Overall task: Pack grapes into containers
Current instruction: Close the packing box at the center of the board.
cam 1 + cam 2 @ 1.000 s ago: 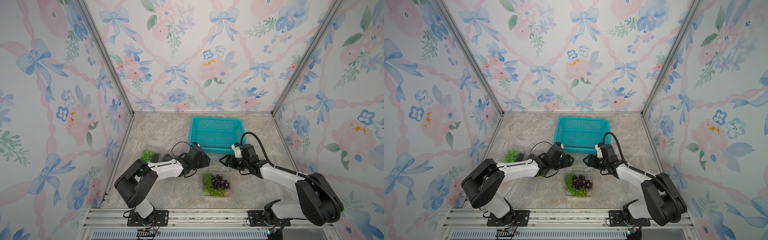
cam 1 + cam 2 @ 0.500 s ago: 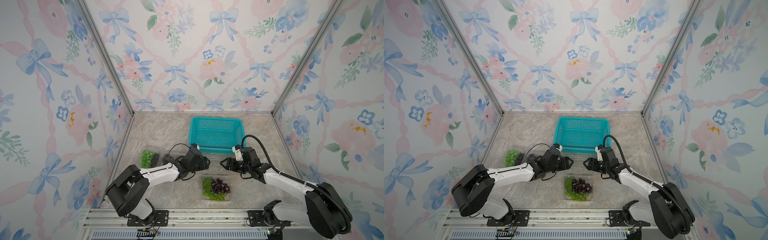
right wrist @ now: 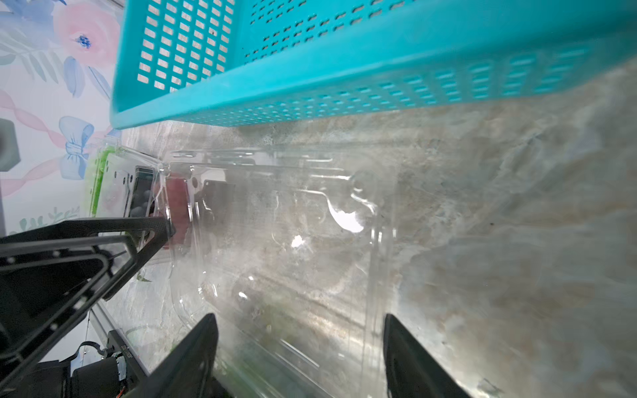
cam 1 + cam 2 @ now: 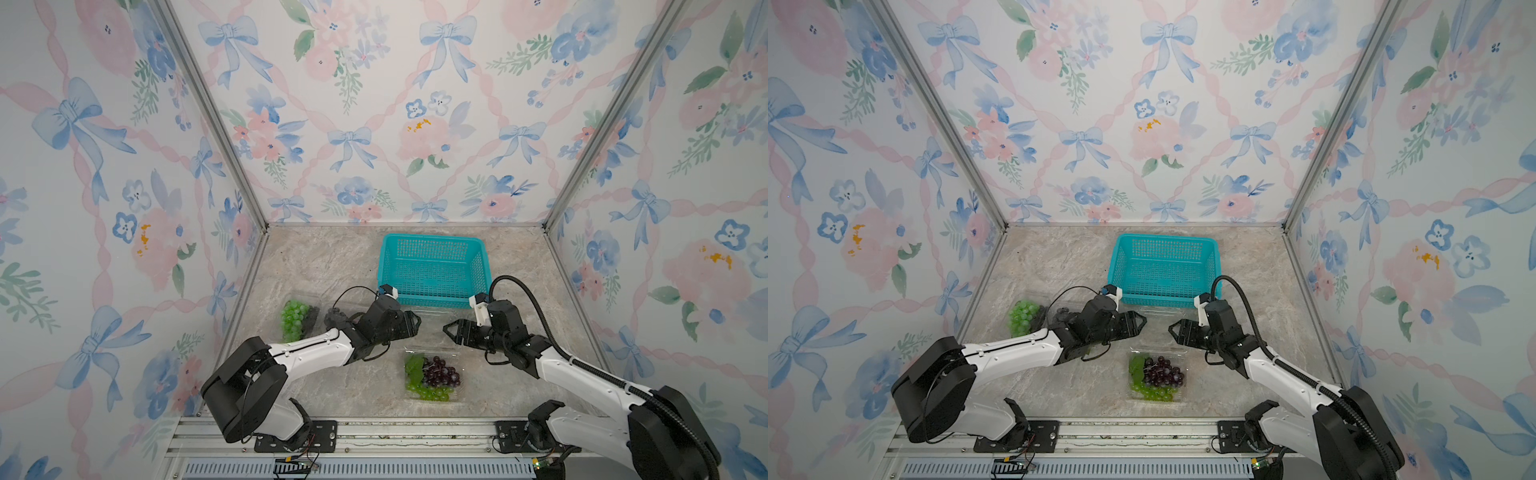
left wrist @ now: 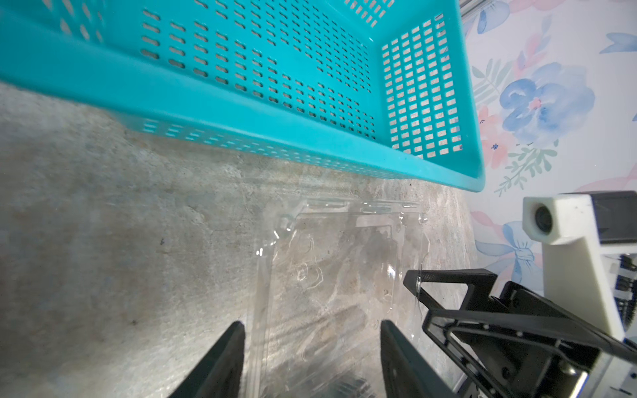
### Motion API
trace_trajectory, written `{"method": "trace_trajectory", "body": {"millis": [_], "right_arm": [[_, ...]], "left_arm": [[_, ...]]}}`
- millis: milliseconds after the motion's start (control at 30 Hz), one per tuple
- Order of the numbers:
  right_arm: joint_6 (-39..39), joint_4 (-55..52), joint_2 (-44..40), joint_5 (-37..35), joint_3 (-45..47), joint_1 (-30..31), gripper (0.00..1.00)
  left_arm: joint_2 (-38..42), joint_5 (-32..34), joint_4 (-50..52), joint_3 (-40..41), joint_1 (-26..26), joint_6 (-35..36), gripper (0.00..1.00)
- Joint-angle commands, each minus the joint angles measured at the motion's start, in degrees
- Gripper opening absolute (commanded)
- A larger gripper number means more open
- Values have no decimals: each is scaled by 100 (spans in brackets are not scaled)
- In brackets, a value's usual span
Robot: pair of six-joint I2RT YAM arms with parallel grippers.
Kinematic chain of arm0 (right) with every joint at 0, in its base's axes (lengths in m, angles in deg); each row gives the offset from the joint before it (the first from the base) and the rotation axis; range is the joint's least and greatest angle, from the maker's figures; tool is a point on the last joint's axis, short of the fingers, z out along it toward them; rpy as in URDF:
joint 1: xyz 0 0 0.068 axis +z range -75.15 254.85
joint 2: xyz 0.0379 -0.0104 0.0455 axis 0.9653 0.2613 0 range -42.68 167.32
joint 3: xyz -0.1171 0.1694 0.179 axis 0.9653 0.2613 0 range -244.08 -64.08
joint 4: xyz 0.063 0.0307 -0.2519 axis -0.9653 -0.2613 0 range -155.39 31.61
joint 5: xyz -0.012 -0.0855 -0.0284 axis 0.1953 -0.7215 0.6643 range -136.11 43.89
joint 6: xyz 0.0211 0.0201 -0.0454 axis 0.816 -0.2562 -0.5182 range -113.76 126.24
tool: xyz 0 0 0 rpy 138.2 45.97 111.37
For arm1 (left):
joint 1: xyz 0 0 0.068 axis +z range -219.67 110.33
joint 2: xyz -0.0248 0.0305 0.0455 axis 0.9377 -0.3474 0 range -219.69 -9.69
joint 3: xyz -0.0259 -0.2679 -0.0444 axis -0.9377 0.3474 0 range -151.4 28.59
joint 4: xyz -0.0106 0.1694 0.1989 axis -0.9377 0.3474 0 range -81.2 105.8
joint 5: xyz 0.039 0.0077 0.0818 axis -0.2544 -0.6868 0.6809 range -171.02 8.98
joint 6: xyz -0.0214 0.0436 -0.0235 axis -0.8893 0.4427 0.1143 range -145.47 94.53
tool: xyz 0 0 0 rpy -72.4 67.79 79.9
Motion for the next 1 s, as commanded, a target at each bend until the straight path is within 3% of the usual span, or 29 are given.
{"method": "trace_trajectory", "body": {"millis": [0, 967], "right_arm": [[-46, 95, -49, -49, 133, 83, 73], [-510, 162, -53, 292, -23, -777, 73]], "left_arm": [[86, 59, -211, 72, -37, -88, 64], [-1211, 20, -826, -1294, -46, 5, 64]]}}
